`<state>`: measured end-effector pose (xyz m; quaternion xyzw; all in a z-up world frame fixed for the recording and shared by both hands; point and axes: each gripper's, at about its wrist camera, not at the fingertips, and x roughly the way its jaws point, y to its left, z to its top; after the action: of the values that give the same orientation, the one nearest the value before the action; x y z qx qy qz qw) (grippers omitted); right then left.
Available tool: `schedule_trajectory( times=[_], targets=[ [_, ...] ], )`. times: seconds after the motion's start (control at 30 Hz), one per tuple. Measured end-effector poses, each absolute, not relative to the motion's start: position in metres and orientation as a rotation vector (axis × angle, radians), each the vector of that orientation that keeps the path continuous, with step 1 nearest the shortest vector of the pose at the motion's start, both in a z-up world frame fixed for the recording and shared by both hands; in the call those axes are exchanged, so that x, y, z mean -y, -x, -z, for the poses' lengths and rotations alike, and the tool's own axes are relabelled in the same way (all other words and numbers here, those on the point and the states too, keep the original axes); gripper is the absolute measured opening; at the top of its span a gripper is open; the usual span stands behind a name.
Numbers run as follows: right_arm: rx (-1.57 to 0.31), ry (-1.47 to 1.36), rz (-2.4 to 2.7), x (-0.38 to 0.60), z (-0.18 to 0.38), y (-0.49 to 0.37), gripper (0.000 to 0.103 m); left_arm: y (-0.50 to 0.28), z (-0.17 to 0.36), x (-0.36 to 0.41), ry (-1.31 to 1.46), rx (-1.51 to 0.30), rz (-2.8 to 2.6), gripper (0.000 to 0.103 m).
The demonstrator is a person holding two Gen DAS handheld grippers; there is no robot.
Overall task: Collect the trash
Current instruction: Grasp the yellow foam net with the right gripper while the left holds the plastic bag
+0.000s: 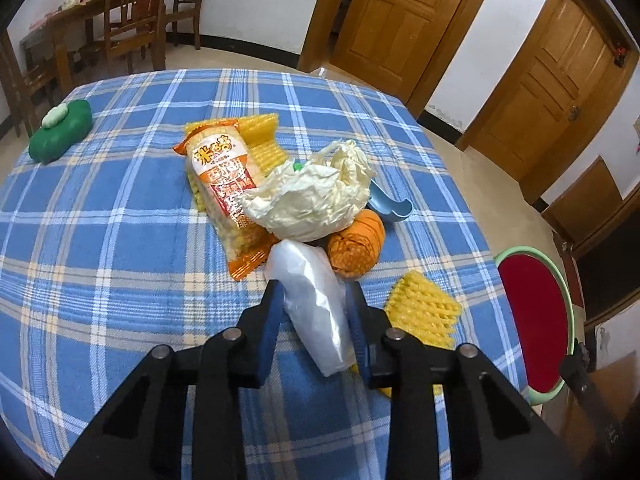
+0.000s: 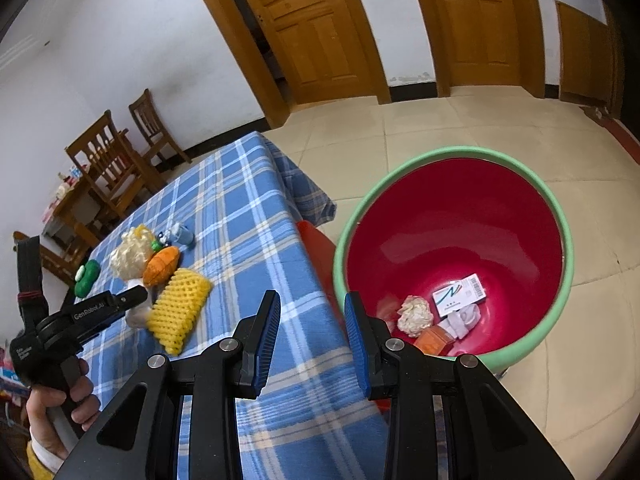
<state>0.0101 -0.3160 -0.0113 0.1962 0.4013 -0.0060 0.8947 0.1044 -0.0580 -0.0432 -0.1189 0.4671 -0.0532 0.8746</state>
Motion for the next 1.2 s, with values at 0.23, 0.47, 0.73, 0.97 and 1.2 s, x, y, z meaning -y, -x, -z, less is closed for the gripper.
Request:
schedule_trajectory(
  times=[0.23, 0.47, 0.73, 0.97, 1.2],
  targets=[
    [-0.835, -0.389, -0.024, 0.300, 0.006, -0.011, 0.034, -0.089, 0.030, 0.046, 0.239, -0.947, 0.133, 0.032],
    [-0.835, -0.364, -0.049, 0.277, -0.002, -0.014, 0.034, -0.072, 0.020, 0.019, 0.232, -0.919, 0.122, 0.032],
    [-0.892, -0.333, -0.112, 0.232, 0.001, -0.031, 0.034, -0.061, 0.018, -0.025, 0.272, -0.900, 0.085, 0.032],
    [-0.949, -0.287, -0.137, 0.194, 0.011, -0.051, 0.034, -0.062, 0.018, -0.060, 0.302, -0.866, 0.049, 0.032],
    [-0.999, -0.262, -0.082, 0.172, 0.024, -0.069, 0.036, -0.069, 0.028, -0.078, 0.326, -0.858, 0.066, 0.032]
  ],
)
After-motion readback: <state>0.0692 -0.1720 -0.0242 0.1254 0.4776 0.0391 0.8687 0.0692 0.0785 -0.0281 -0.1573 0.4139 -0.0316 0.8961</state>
